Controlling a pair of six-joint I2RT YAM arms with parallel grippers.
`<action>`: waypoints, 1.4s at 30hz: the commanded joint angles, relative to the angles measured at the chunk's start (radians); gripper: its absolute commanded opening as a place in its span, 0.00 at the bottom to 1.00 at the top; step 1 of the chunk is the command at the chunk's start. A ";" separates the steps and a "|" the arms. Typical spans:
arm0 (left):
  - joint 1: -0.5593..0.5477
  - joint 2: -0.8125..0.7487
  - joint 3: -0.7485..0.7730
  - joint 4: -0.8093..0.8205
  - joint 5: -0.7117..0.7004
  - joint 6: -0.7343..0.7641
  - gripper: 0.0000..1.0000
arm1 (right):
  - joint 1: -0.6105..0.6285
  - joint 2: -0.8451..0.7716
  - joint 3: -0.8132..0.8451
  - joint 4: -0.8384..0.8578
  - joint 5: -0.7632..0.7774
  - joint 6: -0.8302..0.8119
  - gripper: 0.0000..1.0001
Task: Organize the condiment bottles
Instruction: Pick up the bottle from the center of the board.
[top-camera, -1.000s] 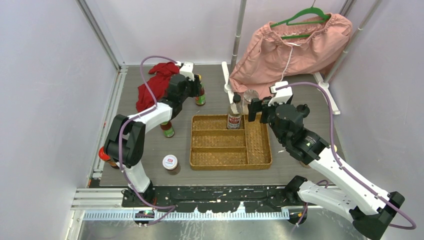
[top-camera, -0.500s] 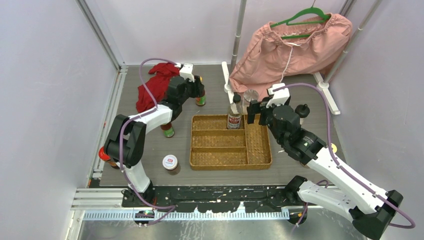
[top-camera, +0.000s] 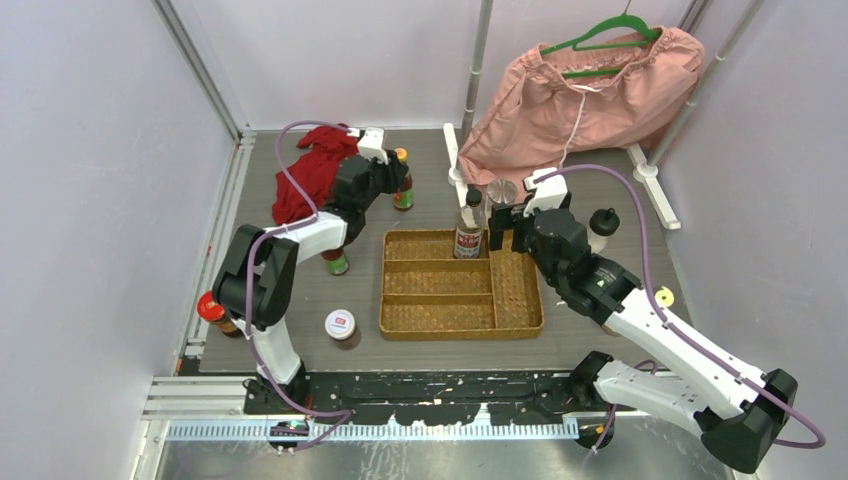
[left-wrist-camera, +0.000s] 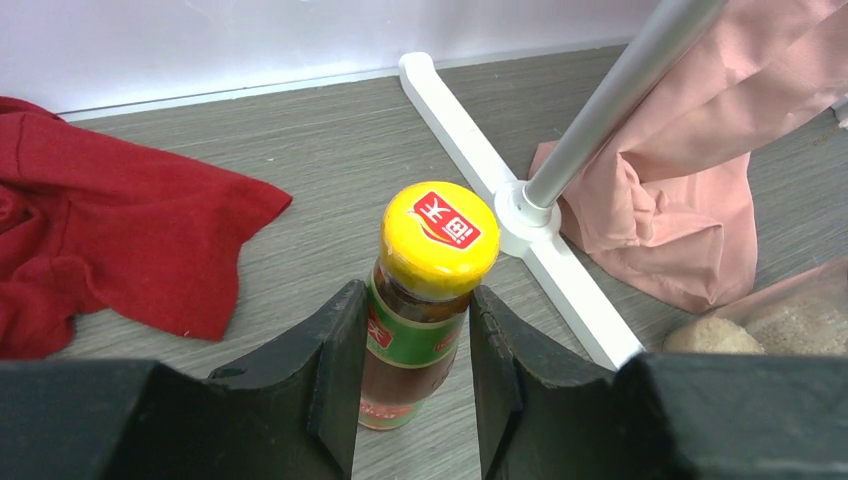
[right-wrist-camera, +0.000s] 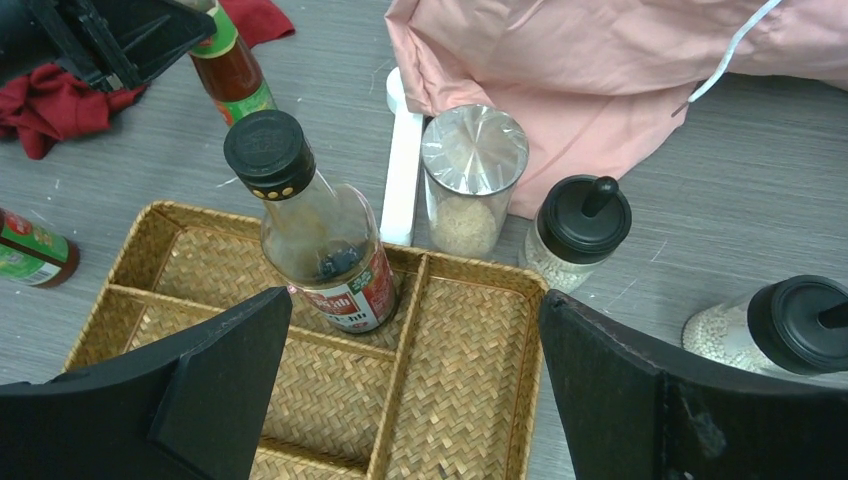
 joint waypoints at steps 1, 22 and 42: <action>0.006 0.018 0.004 0.117 0.017 -0.016 0.35 | -0.002 0.012 0.006 0.023 -0.010 0.010 1.00; 0.005 -0.162 -0.031 0.069 0.006 0.014 0.34 | -0.003 0.027 0.005 0.025 -0.024 0.020 1.00; 0.005 -0.175 -0.105 0.093 0.051 0.002 0.65 | -0.003 0.055 -0.006 0.042 -0.042 0.027 1.00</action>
